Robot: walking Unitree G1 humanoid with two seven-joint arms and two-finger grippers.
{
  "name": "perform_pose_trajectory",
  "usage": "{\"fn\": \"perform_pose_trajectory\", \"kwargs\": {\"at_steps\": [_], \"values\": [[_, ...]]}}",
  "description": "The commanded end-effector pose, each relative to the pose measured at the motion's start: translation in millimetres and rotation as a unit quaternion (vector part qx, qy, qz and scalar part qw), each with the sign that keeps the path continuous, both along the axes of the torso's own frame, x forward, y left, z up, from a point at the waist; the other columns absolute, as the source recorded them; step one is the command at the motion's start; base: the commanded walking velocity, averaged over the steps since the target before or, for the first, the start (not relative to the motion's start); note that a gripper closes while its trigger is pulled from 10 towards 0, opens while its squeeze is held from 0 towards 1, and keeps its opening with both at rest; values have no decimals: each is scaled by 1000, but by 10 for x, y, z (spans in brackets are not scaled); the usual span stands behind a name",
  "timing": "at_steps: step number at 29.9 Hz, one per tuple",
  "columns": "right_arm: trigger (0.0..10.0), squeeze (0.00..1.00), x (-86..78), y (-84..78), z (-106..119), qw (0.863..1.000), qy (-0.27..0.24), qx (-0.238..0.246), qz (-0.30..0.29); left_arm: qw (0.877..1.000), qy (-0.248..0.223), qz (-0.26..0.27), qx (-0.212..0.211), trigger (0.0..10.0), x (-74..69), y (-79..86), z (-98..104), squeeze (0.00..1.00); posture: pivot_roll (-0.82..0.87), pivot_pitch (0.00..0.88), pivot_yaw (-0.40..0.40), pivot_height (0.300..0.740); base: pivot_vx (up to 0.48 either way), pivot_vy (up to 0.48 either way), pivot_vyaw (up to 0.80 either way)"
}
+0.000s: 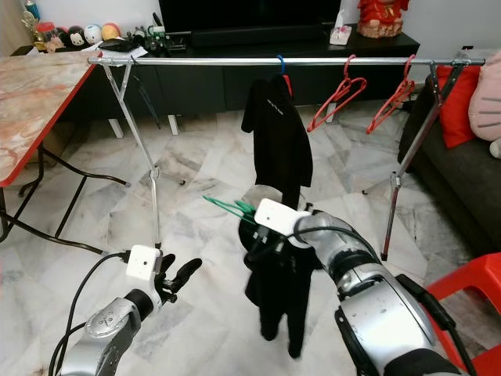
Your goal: Hang hanger
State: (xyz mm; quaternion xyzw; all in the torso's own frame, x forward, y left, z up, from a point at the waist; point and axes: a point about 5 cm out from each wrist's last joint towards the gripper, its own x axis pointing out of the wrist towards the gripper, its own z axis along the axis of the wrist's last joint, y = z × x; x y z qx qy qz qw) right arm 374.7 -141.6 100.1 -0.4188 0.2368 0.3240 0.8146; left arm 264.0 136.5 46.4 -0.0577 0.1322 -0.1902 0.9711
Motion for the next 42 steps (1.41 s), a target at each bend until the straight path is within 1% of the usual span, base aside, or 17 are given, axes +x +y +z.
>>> {"fn": "perform_pose_trajectory", "kwargs": {"at_steps": [1, 2, 3, 4, 6, 7, 8, 10, 12, 15, 18, 22, 24, 32, 37, 38, 42], "values": [[0, 0, 108, 166, 244, 999, -31, 37, 16, 1000, 5, 10, -9, 10000, 20, 15, 21, 0, -168, 24, 9, 740, 0, 0, 0], [0, 0, 108, 166, 244, 999, -31, 37, 16, 1000, 5, 10, -9, 10000, 20, 15, 21, 0, -168, 24, 9, 740, 0, 0, 0], [0, 0, 153, 340, 400, 996, -46, 67, 39, 999, 14, 28, -13, 10000, 66, 20, 0, 0, -169, 24, 9, 740, 0, 0, 0], [0, 0, 164, 387, 447, 995, -50, 76, 46, 999, 18, 36, -12, 10000, 82, 30, -11, 0, -168, 24, 10, 740, 0, 0, 0], [0, 0, 172, 424, 491, 994, -56, 82, 53, 998, 24, 58, -7, 10000, 110, 73, -29, 0, -170, 24, 11, 740, 0, 0, 0], [0, 0, 176, 460, 535, 992, -61, 87, 64, 995, 32, 92, -14, 10000, 149, 134, -51, 0, -173, 24, 12, 740, 0, 0, 0], [0, 0, 177, 471, 549, 992, -61, 89, 68, 994, 34, 101, -19, 10000, 159, 150, -56, 0, -173, 24, 12, 740, 0, 0, 0], [0, 0, 182, 495, 589, 991, -65, 94, 74, 994, 33, 103, -24, 10000, 176, 161, -49, 0, -176, 23, 12, 740, 0, 0, 0], [0, 0, 181, 551, 657, 988, -71, 106, 88, 991, 42, 121, -27, 10000, 205, 186, -57, 0, -177, 23, 13, 740, 0, 0, 0], [0, 0, 161, 621, 705, 985, -71, 116, 109, 990, 41, 130, -30, 10000, 240, 185, -42, 0, -177, 23, 13, 740, 0, 0, 0], [0, 0, 134, 655, 713, 983, -69, 117, 124, 989, 38, 142, -31, 10000, 270, 185, -36, 0, -178, 20, 15, 740, 0, 0, 0], [0, 0, 105, 678, 718, 981, -65, 113, 141, 988, 35, 145, -37, 10000, 301, 177, -26, 0, -178, 19, 11, 740, 0, 0, 0], [0, 0, 67, 735, 748, 978, -65, 114, 160, 988, 30, 138, -55, 10000, 337, 161, 13, 0, -181, 19, 11, 740, 0, 0, 0], [0, 0, 14, 809, 771, 975, -66, 117, 177, 992, 18, 97, -76, 10000, 347, 98, 77, 0, -178, 18, 12, 740, 0, 0, 0], [0, 0, -5, 809, 776, 975, -65, 116, 178, 992, 17, 93, -78, 10000, 352, 94, 78, 0, -178, 18, 12, 740, 0, 0, 0], [0, 0, -31, 848, 785, 974, -65, 118, 184, 992, 11, 88, -85, 10000, 372, 78, 122, 1000, -177, 21, 12, 740, 0, 0, 0], [0, 0, -96, 943, 815, 970, -67, 122, 200, 992, 1, 80, -97, 10000, 409, 56, 199, 1000, -175, 22, 14, 740, 0, 0, 0]]}}
